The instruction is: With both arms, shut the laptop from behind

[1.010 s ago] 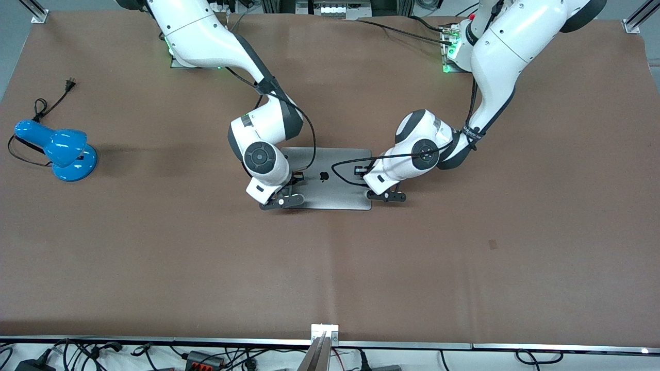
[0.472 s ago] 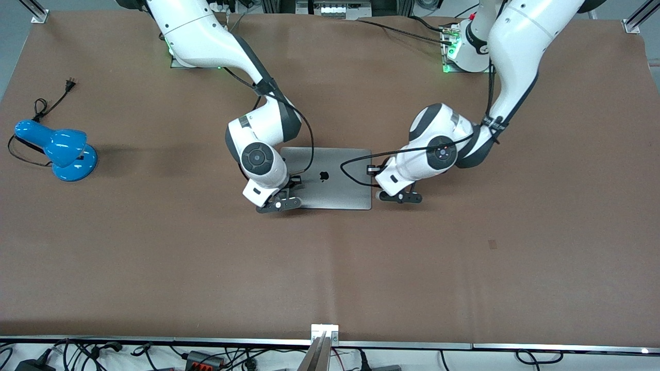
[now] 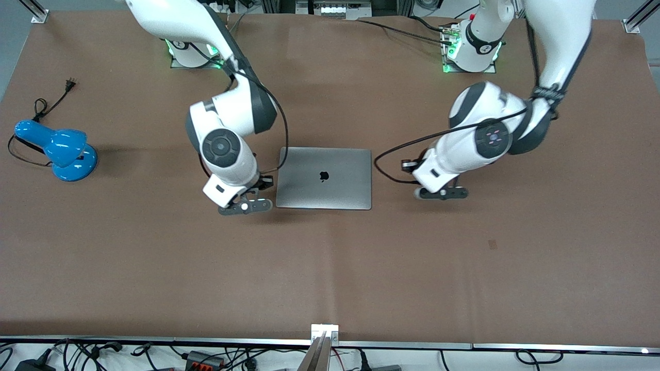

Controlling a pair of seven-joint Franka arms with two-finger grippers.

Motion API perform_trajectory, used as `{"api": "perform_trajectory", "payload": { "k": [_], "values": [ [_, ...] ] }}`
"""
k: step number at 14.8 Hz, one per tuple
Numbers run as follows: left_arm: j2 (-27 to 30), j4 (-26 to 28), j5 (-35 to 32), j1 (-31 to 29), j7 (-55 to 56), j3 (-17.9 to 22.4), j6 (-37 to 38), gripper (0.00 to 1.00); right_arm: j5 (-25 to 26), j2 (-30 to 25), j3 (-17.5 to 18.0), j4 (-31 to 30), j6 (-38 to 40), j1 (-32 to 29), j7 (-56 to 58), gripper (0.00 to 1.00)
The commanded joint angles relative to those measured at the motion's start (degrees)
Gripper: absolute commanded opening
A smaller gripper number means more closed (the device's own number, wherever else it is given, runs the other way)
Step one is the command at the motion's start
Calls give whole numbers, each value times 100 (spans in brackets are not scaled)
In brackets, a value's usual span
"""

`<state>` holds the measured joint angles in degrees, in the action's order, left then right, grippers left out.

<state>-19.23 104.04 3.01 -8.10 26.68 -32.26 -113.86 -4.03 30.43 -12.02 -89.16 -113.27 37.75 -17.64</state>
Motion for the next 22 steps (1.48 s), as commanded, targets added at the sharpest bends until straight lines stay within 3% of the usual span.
{"api": "perform_trajectory", "payload": {
  "k": [1, 2, 3, 4, 7, 12, 14, 16, 19, 20, 21, 22],
  "values": [
    [876, -180, -91, -279, -32, -35, 1133, 9, 95, -370, -72, -120, 278, 22, -3, 0],
    [912, -478, -56, -437, -40, -52, 1625, 9, 87, -441, -133, -111, 375, 22, -12, 18],
    [921, -768, -55, -508, -40, -53, 2013, 11, 78, -528, -186, -111, 410, 31, -55, 70],
    [921, -1058, -55, -561, -49, -26, 2374, 12, 86, -625, -273, -111, 428, 31, -3, 100],
    [1000, -1683, -64, -772, -58, -26, 3000, 16, 78, -976, -590, -32, 507, 22, 59, 100],
    [1167, -2308, -134, -1114, -154, 17, 3563, 28, 86, -1127, -1135, 539, 1534, 22, 58, 100],
    [1141, -2231, -108, -1387, -479, 9, 3555, 37, 8, -1214, -1241, 540, 1597, 5, 338, 100],
    [1071, -2212, -99, -1405, -506, 9, 3529, 40, -19, -1241, -1259, 548, 1868, -31, 419, 100],
    [1071, -2230, -90, -1397, -498, 9, 3520, 60, 60, -1407, -1197, 548, 2204, -127, 323, 100],
    [1053, -2239, -73, -1396, -445, 18, 3477, 76, 60, -1469, -1119, 548, 2178, -415, 314, 100],
    [1010, -2239, -73, -1405, -427, 18, 3433, 99, -1, -1522, -935, 548, 2151, -766, 331, 100],
    [1027, -2247, -73, -1405, -453, 9, 3432, 100, 16, -1592, -568, 548, 2029, -1265, 383, 100]
  ]
}}
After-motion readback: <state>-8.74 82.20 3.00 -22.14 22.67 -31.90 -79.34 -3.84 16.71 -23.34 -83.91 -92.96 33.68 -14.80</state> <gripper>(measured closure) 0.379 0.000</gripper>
